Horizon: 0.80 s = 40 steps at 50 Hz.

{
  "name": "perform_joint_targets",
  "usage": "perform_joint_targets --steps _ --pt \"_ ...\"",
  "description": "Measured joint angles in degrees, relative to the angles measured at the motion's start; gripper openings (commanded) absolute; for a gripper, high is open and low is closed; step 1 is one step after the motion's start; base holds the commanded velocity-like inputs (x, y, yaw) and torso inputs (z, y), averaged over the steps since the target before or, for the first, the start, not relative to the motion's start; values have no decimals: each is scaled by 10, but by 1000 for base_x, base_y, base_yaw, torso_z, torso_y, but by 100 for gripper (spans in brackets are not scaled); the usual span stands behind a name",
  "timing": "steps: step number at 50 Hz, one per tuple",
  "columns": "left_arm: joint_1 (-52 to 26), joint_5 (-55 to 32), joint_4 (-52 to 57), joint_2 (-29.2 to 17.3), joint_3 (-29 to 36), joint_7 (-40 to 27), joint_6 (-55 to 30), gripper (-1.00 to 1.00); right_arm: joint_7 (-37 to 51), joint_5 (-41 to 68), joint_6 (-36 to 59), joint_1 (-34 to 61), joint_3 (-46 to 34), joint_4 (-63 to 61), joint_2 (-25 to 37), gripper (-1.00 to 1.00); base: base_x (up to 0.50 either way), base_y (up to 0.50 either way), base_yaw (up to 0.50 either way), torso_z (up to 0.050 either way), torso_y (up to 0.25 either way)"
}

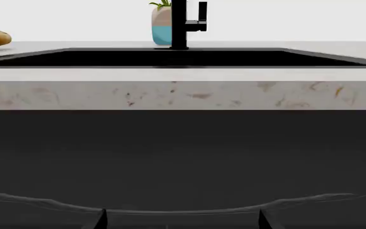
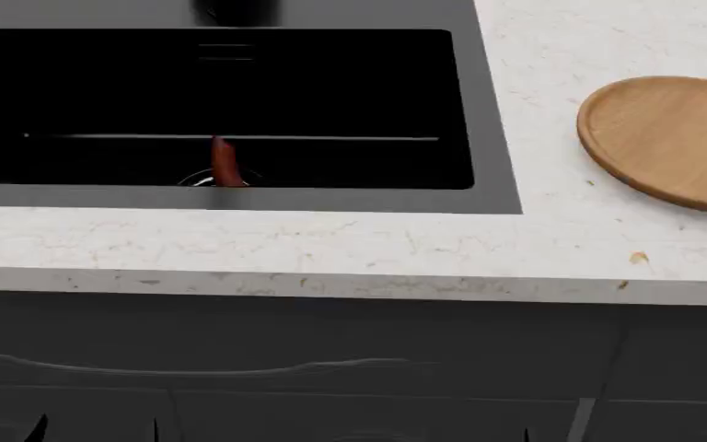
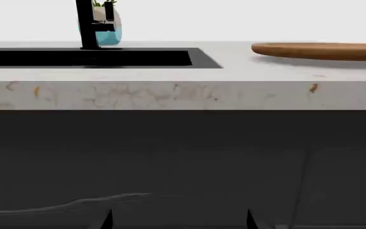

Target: Pick the salami from the sink and place it on the plate located on the counter

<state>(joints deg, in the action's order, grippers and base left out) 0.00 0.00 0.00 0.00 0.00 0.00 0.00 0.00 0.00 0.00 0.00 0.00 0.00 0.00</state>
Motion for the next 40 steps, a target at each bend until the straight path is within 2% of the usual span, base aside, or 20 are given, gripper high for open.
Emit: perform_joint_targets --steps 7,14,28,34,40 --pt "1 -2 10 -6 6 -7 -4 100 -9 27 28 -2 -3 -11 5 100 0 0 0 0 0" --pt "-7 -22 73 -18 14 -18 -61 100 -13 61 135 11 -10 -79 30 100 0 0 0 0 0" --pt "-92 -59 273 -47 19 -39 -288 100 4 105 442 139 -27 -286 81 100 0 0 0 0 0" --pt "-155 -75 341 -53 20 -51 -395 100 7 122 557 222 -32 -335 92 100 0 0 0 0 0" --pt "-214 -87 389 -60 23 -61 -490 100 9 135 644 294 -34 -361 99 100 0 0 0 31 0"
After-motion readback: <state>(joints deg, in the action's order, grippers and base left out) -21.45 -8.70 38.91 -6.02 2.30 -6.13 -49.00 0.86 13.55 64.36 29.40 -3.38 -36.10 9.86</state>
